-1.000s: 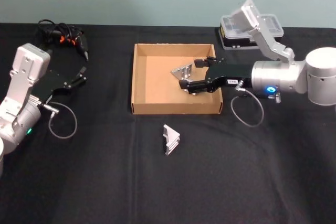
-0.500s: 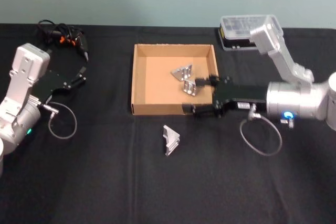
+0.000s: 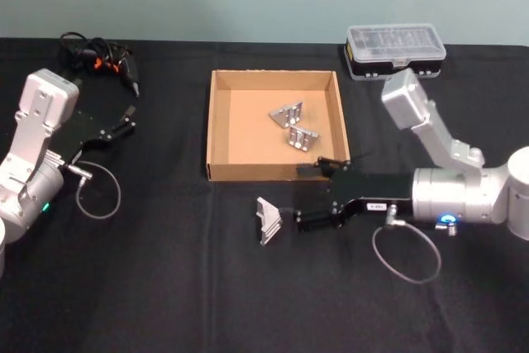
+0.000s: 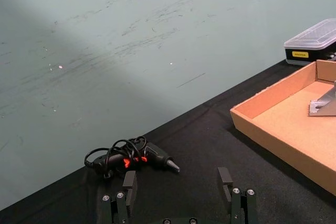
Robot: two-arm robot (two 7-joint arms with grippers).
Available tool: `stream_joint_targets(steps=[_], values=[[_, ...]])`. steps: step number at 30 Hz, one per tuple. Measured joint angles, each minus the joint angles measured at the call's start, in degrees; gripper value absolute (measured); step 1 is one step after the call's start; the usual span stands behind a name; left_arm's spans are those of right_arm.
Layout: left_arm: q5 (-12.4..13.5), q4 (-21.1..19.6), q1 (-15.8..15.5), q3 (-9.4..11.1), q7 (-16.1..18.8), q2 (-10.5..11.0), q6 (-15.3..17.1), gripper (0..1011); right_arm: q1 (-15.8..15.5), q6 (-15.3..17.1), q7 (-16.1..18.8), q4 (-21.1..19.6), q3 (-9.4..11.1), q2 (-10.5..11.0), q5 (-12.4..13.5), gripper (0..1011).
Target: Use one hand to pick up the angle iron from the table and place it into the box.
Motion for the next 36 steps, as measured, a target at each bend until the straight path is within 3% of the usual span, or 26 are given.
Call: stream_joint_targets(steps=[11,19,36], values=[[0.0,0.0,0.0,0.0,0.0,0.0,0.0,1000,0.46,-0.97,-0.91,2.07,-3.33,-2.59,-2.86,1004],[0.0,0.0,0.0,0.0,0.0,0.0,0.0,1000,0.69,-1.08,-2.66,2.89,-3.86,-3.88,-4.68,1004],[0.0,0.0,0.0,0.0,0.0,0.0,0.0,1000,1.28,-0.5,-3.1,5.33,-4.88,-6.03,-7.88,1004]])
